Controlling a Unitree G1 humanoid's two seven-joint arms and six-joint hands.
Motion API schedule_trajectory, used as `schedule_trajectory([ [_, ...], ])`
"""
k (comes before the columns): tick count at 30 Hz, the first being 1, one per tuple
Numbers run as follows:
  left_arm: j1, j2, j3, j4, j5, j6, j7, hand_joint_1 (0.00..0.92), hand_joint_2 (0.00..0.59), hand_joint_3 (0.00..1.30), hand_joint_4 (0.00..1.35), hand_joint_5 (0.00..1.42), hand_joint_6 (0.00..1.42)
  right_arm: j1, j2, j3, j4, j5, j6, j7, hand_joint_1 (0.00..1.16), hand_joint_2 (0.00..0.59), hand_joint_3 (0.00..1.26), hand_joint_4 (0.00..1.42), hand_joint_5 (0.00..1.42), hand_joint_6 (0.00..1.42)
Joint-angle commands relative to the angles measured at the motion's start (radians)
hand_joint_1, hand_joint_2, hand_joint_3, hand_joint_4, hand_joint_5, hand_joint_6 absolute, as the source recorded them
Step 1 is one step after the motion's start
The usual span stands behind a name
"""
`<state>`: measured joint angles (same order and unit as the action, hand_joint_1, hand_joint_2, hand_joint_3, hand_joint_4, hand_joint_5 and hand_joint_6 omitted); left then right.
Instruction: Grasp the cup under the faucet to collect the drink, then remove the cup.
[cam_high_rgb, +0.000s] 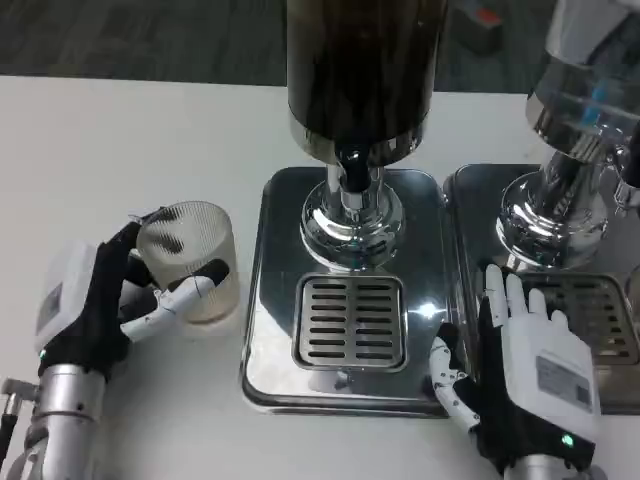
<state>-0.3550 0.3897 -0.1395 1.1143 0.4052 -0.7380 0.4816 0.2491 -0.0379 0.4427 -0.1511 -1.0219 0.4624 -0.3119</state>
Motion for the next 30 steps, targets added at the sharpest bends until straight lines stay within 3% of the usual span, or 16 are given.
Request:
schedule_trajectory([
  [1, 0.010, 0.001, -0.008, 0.003, 0.017, -0.043, 0.037, 0.380, 0.118, 0.35, 0.50, 0.74, 0.69, -0.002, 0.001, -0.003, 0.001, 0.008, 0.007, 0.006, 0.19, 0.510, 0.00, 0.00, 0.00, 0.00],
  [14, 0.012, 0.000, -0.016, 0.007, 0.039, -0.068, 0.077, 0.393, 0.133, 0.39, 0.54, 0.79, 0.79, -0.010, 0.000, -0.007, 0.005, 0.013, 0.012, 0.013, 0.18, 0.510, 0.00, 0.00, 0.00, 0.01],
  [30, 0.007, 0.001, -0.022, -0.005, 0.048, -0.078, 0.124, 0.477, 0.154, 0.42, 0.58, 0.84, 0.91, -0.010, -0.001, -0.008, 0.002, 0.017, 0.011, 0.018, 0.18, 0.510, 0.00, 0.00, 0.00, 0.02],
])
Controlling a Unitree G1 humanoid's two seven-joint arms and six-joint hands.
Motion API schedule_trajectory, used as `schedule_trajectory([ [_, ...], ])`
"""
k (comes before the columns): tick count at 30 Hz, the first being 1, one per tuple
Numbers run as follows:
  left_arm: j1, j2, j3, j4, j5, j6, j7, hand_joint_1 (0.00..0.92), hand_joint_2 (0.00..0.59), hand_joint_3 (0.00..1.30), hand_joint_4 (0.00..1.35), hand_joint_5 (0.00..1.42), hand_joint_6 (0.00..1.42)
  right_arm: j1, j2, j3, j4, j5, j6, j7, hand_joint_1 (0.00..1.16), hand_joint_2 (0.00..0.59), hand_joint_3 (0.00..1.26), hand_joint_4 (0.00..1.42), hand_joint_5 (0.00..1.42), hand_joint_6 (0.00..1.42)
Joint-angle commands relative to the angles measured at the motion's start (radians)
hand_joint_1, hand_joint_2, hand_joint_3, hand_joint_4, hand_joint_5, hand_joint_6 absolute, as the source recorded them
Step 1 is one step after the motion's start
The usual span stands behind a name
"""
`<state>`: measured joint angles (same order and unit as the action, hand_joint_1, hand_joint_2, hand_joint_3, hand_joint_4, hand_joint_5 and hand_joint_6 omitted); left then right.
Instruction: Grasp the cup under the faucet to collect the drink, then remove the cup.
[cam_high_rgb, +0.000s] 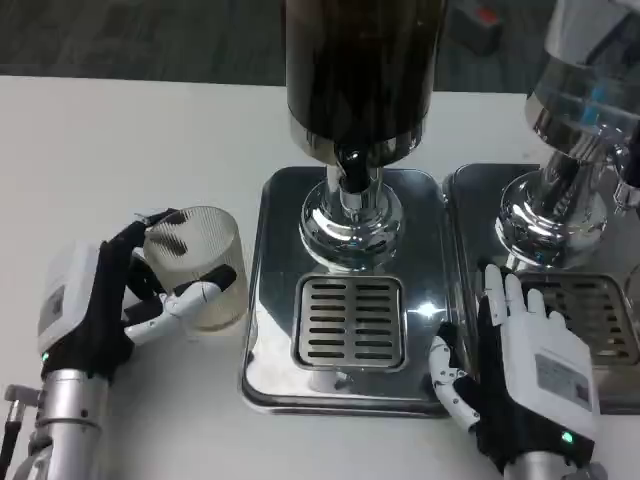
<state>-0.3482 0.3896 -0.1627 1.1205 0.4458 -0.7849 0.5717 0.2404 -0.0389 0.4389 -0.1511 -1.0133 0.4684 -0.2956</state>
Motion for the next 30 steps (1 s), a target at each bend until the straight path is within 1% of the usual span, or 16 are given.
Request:
schedule_trajectory([
  [1, 0.000, 0.000, 0.002, -0.010, 0.006, -0.032, 0.034, 0.478, 0.154, 0.42, 0.58, 0.84, 0.91, -0.002, 0.001, -0.004, 0.002, 0.008, 0.005, 0.000, 0.18, 0.510, 0.00, 0.00, 0.00, 0.02],
  [8, 0.000, 0.002, 0.004, -0.017, 0.004, -0.045, 0.045, 0.487, 0.146, 0.42, 0.57, 0.84, 0.92, -0.001, 0.002, -0.005, 0.003, 0.008, 0.004, -0.004, 0.18, 0.510, 0.00, 0.00, 0.00, 0.03],
  [9, -0.001, 0.001, 0.006, -0.019, 0.001, -0.049, 0.043, 0.496, 0.155, 0.42, 0.57, 0.84, 0.92, -0.002, 0.002, -0.005, 0.004, 0.009, 0.004, -0.004, 0.18, 0.510, 0.00, 0.00, 0.00, 0.03],
  [11, -0.005, -0.004, 0.014, -0.017, -0.015, -0.057, 0.029, 0.521, 0.156, 0.42, 0.57, 0.84, 0.93, -0.003, 0.002, -0.005, 0.005, 0.010, 0.004, -0.003, 0.18, 0.510, 0.00, 0.00, 0.00, 0.03],
  [18, -0.016, -0.005, 0.018, -0.038, -0.016, -0.087, 0.018, 0.544, 0.139, 0.43, 0.57, 0.84, 0.95, -0.008, 0.004, -0.007, 0.005, 0.008, 0.006, -0.008, 0.18, 0.510, 0.00, 0.00, 0.00, 0.03],
  [21, -0.023, -0.006, 0.012, -0.047, -0.009, -0.090, 0.014, 0.547, 0.139, 0.43, 0.57, 0.83, 0.95, -0.007, 0.004, -0.008, 0.001, 0.005, 0.007, -0.009, 0.18, 0.510, 0.00, 0.00, 0.00, 0.03],
  [24, -0.036, -0.003, -0.018, -0.064, 0.035, -0.089, 0.029, 0.558, 0.135, 0.44, 0.58, 0.83, 0.95, -0.005, 0.007, -0.010, -0.002, 0.004, 0.009, -0.013, 0.18, 0.510, 0.00, 0.00, 0.00, 0.02],
  [25, -0.038, -0.003, -0.026, -0.068, 0.046, -0.088, 0.034, 0.577, 0.130, 0.44, 0.58, 0.83, 0.95, -0.004, 0.007, -0.010, -0.003, 0.002, 0.010, -0.014, 0.18, 0.510, 0.00, 0.00, 0.00, 0.02],
  [30, -0.067, -0.019, -0.054, -0.069, 0.082, -0.081, 0.023, 0.602, 0.117, 0.44, 0.57, 0.81, 0.94, -0.007, 0.014, -0.013, -0.004, -0.001, 0.014, -0.023, 0.18, 0.510, 0.00, 0.00, 0.00, 0.02],
])
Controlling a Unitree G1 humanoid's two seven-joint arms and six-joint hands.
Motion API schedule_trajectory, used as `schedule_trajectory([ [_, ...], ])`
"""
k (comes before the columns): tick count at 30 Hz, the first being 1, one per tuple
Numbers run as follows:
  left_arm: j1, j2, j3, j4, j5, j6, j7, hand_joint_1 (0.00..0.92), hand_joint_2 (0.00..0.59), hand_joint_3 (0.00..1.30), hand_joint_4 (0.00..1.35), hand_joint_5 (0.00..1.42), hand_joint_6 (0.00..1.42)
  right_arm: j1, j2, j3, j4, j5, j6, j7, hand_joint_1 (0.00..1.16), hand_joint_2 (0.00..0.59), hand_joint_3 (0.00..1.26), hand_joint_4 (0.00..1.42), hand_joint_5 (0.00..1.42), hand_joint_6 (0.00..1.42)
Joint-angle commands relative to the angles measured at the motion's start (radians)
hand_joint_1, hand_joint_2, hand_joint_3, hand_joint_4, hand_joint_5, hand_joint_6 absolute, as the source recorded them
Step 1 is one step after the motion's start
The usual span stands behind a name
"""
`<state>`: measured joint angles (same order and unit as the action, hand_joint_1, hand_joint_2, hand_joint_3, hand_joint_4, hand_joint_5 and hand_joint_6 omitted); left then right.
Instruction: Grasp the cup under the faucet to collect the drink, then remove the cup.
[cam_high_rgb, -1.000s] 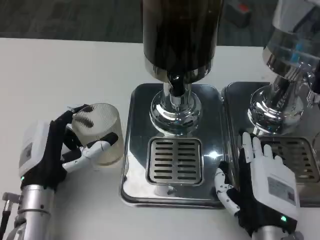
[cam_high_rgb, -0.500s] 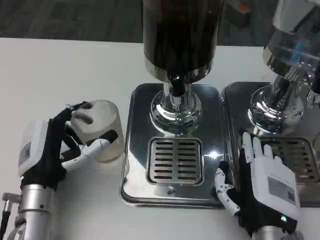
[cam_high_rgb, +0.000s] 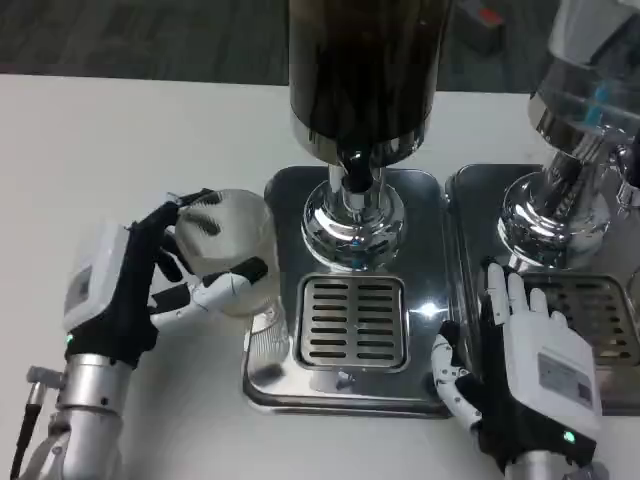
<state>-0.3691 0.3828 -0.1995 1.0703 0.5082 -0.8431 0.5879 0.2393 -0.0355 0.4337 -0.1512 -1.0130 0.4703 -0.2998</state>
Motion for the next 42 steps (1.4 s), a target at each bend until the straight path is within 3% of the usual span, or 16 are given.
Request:
schedule_trajectory([
  [1, -0.050, -0.013, -0.021, -0.017, 0.022, -0.023, 0.006, 0.605, 0.115, 0.44, 0.57, 0.81, 0.94, -0.007, 0.012, -0.009, -0.004, -0.001, 0.013, -0.021, 0.18, 0.511, 0.00, 0.00, 0.00, 0.02],
  [19, -0.161, -0.064, -0.157, 0.053, 0.133, -0.015, 0.002, 0.608, 0.109, 0.44, 0.57, 0.80, 0.93, 0.001, 0.038, -0.027, -0.005, -0.001, 0.026, -0.059, 0.16, 0.517, 0.00, 0.00, 0.00, 0.02],
  [32, -0.174, -0.069, -0.230, 0.063, 0.178, -0.002, 0.050, 0.589, 0.107, 0.42, 0.54, 0.77, 0.89, 0.010, 0.044, -0.023, -0.019, -0.007, 0.039, -0.064, 0.16, 0.517, 0.00, 0.00, 0.00, 0.02],
  [34, -0.176, -0.068, -0.240, 0.062, 0.190, 0.002, 0.064, 0.554, 0.106, 0.41, 0.52, 0.77, 0.89, 0.011, 0.044, -0.025, -0.021, -0.007, 0.040, -0.064, 0.16, 0.517, 0.00, 0.00, 0.00, 0.02],
  [39, -0.174, -0.064, -0.241, 0.068, 0.179, -0.002, 0.066, 0.352, 0.090, 0.32, 0.42, 0.69, 0.65, 0.015, 0.047, -0.024, -0.021, -0.004, 0.040, -0.067, 0.15, 0.513, 0.00, 0.00, 0.00, 0.02],
  [42, -0.167, -0.057, -0.238, 0.064, 0.173, -0.010, 0.072, 0.284, 0.080, 0.28, 0.38, 0.65, 0.62, 0.017, 0.048, -0.025, -0.021, -0.003, 0.039, -0.067, 0.15, 0.510, 0.00, 0.00, 0.00, 0.02],
])
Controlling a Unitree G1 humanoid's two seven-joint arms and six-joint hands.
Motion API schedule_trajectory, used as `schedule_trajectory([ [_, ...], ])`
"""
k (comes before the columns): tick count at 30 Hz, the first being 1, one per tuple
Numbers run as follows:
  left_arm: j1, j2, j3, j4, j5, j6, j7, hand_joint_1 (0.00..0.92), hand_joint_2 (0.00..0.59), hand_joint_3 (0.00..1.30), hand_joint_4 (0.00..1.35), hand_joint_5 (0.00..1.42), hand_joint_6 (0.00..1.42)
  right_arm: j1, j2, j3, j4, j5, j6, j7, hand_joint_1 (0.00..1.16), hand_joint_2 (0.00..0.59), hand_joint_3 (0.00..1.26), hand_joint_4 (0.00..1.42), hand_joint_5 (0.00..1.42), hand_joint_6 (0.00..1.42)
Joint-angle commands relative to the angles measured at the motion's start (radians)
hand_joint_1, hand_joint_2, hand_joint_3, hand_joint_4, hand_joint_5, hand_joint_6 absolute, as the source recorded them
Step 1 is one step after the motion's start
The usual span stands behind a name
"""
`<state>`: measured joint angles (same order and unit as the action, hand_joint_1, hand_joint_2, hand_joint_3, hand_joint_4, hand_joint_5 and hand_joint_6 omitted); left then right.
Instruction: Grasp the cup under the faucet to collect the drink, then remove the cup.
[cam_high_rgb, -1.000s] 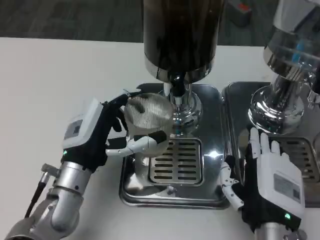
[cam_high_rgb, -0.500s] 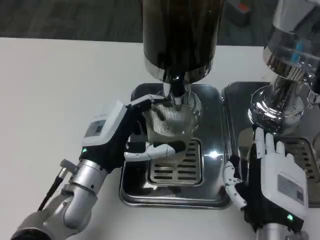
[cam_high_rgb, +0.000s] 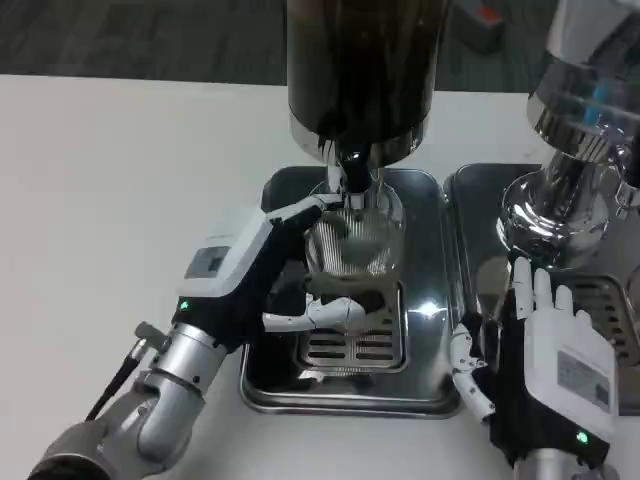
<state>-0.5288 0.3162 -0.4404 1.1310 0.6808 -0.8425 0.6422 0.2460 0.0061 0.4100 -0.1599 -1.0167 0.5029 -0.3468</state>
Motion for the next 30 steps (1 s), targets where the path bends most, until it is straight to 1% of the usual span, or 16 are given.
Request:
schedule_trajectory([
  [1, -0.005, 0.011, 0.005, 0.002, -0.001, -0.013, 0.019, 0.271, 0.081, 0.27, 0.37, 0.64, 0.61, 0.009, 0.006, -0.001, -0.012, 0.001, 0.006, -0.018, 0.15, 0.509, 0.00, 0.00, 0.00, 0.02],
  [5, 0.006, 0.020, 0.013, -0.005, -0.011, -0.027, 0.031, 0.202, 0.065, 0.24, 0.35, 0.61, 0.57, 0.006, 0.006, 0.001, -0.008, 0.002, 0.003, -0.015, 0.15, 0.507, 0.00, 0.00, 0.00, 0.02],
  [9, 0.025, 0.029, 0.045, -0.002, -0.054, -0.063, 0.010, 0.134, 0.044, 0.23, 0.33, 0.60, 0.52, 0.004, 0.001, 0.002, -0.007, 0.003, 0.000, -0.012, 0.15, 0.506, 0.00, 0.00, 0.00, 0.01],
  [13, 0.055, 0.042, 0.079, -0.015, -0.093, -0.102, 0.000, 0.088, 0.031, 0.23, 0.33, 0.59, 0.49, 0.008, -0.006, 0.000, -0.010, 0.014, -0.019, -0.017, 0.16, 0.470, 0.00, 0.00, 0.00, 0.00],
  [14, 0.063, 0.047, 0.087, -0.023, -0.101, -0.112, -0.001, 0.082, 0.029, 0.23, 0.33, 0.59, 0.47, 0.010, -0.007, -0.001, -0.012, 0.018, -0.024, -0.018, 0.17, 0.451, 0.00, 0.00, 0.00, 0.00],
  [15, 0.069, 0.051, 0.094, -0.029, -0.105, -0.119, -0.003, 0.080, 0.029, 0.23, 0.33, 0.59, 0.46, 0.012, -0.009, -0.004, -0.013, 0.025, -0.032, -0.020, 0.17, 0.446, 0.00, 0.00, 0.00, 0.00],
  [17, 0.092, 0.066, 0.128, -0.046, -0.140, -0.141, -0.019, 0.067, 0.026, 0.22, 0.32, 0.58, 0.44, 0.018, -0.012, -0.016, -0.019, 0.057, -0.057, -0.021, 0.20, 0.408, 0.00, 0.00, 0.00, 0.00],
  [19, 0.110, 0.077, 0.160, -0.060, -0.175, -0.158, -0.044, 0.055, 0.025, 0.22, 0.31, 0.55, 0.40, 0.023, -0.016, -0.028, -0.022, 0.088, -0.084, -0.020, 0.23, 0.396, 0.00, 0.00, 0.00, 0.00],
  [22, 0.137, 0.118, 0.206, -0.114, -0.227, -0.190, -0.110, 0.047, 0.023, 0.20, 0.25, 0.46, 0.33, 0.025, -0.026, -0.039, -0.022, 0.121, -0.118, -0.023, 0.25, 0.375, 0.00, 0.00, 0.00, 0.00],
  [24, 0.155, 0.138, 0.231, -0.157, -0.259, -0.204, -0.154, 0.038, 0.016, 0.17, 0.20, 0.41, 0.29, 0.026, -0.032, -0.044, -0.023, 0.127, -0.128, -0.023, 0.25, 0.374, 0.00, 0.00, 0.00, 0.00],
  [26, 0.171, 0.162, 0.262, -0.206, -0.315, -0.220, -0.222, 0.023, 0.015, 0.14, 0.16, 0.35, 0.22, 0.027, -0.036, -0.050, -0.022, 0.133, -0.136, -0.024, 0.25, 0.374, 0.00, 0.00, 0.00, 0.00],
  [28, 0.182, 0.180, 0.285, -0.244, -0.372, -0.229, -0.303, 0.001, 0.002, 0.10, 0.11, 0.30, 0.11, 0.027, -0.040, -0.055, -0.018, 0.137, -0.143, -0.025, 0.27, 0.335, 0.00, 0.00, 0.00, 0.00],
  [29, 0.185, 0.185, 0.293, -0.258, -0.405, -0.236, -0.345, 0.000, 0.000, 0.08, 0.09, 0.29, 0.09, 0.027, -0.042, -0.055, -0.017, 0.137, -0.145, -0.025, 0.28, 0.329, 0.00, 0.00, 0.00, 0.00],
  [30, 0.188, 0.189, 0.297, -0.276, -0.463, -0.251, -0.405, 0.000, 0.000, 0.07, 0.07, 0.28, 0.08, 0.026, -0.044, -0.056, -0.016, 0.137, -0.146, -0.026, 0.29, 0.315, 0.00, 0.00, 0.00, 0.00],
])
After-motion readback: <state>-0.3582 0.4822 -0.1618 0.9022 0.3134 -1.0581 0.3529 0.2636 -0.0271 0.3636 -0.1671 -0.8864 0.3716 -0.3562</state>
